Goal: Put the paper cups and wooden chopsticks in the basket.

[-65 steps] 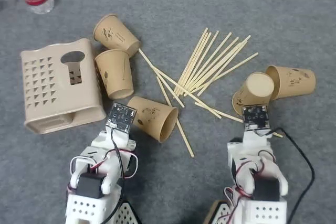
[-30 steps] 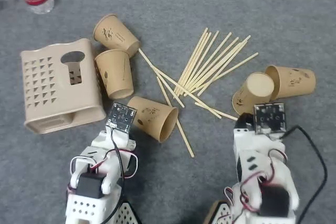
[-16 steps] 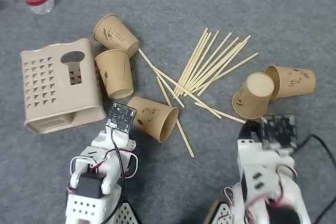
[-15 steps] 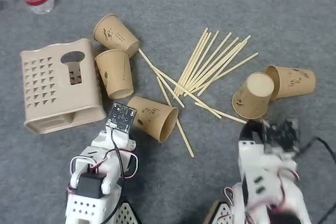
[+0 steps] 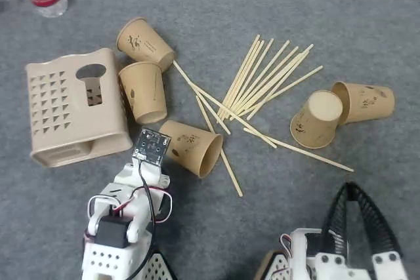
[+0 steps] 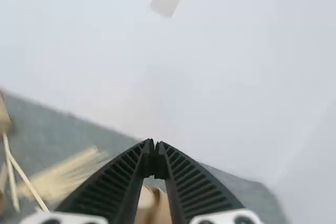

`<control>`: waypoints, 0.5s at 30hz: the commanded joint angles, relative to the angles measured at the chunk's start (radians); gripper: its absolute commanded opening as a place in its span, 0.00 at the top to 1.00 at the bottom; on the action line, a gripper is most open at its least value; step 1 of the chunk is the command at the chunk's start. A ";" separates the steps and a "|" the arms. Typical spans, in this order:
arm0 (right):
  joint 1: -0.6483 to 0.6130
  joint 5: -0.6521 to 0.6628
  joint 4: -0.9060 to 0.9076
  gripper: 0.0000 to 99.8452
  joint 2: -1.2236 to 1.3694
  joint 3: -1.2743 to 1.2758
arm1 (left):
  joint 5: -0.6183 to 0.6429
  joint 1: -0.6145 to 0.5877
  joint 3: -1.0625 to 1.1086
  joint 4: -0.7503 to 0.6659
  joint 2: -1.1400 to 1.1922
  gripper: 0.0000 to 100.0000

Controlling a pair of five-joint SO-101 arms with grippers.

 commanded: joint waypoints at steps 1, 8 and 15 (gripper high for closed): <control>0.007 0.330 0.058 0.99 0.004 -0.020 | -0.009 -0.009 -0.005 -0.018 -0.012 0.99; 0.036 0.825 0.202 0.99 0.004 0.164 | -0.009 -0.009 -0.005 -0.018 -0.012 0.99; 0.142 0.830 0.079 0.99 0.004 0.361 | -0.009 -0.009 -0.005 -0.018 -0.012 0.99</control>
